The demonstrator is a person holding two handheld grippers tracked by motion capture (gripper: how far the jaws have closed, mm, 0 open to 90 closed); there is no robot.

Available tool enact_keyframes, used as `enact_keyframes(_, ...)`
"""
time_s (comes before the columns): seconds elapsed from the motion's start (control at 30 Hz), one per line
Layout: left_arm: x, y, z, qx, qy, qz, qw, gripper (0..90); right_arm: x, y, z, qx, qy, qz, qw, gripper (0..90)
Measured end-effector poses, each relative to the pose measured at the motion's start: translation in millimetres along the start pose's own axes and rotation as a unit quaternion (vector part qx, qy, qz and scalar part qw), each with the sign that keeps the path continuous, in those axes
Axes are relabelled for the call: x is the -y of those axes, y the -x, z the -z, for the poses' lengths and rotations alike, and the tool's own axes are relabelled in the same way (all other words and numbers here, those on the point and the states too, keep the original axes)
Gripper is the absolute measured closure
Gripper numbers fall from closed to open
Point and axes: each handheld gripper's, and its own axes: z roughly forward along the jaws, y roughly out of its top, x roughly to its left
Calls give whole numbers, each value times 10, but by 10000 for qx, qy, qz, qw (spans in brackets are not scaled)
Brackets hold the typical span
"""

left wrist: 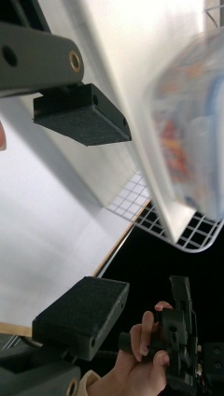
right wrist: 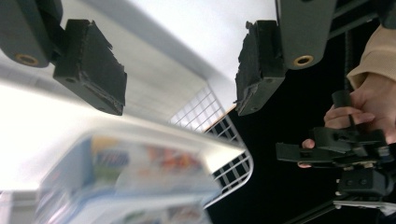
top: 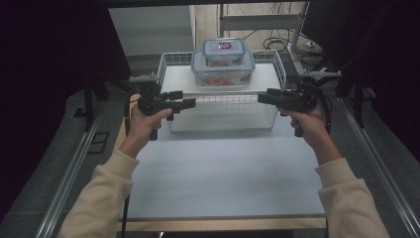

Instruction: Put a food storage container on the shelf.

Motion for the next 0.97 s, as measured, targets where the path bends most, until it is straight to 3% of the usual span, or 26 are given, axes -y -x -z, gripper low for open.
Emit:
enact_keyframes(0.27,664,67,37,18,-82,36,10000,241,625,-51,90,-26,-236,56,9997,310)
enact_keyframes(0.43,1021,39,-40,38,-289,151,9995,238,1040,-7,100,-30,-408,-118,9991,301)
enact_keyframes(0.6,1134,40,-109,45,-401,180,9990,236,1259,24,63,48,-523,-133,9985,296)
enact_keyframes(0.8,1171,64,-141,22,-409,186,9990,236,1277,-1,63,32,-459,-71,9989,281)
enact_keyframes(0.97,1286,35,-209,-72,-518,191,9984,216,1338,-22,56,259,-435,140,9986,217)
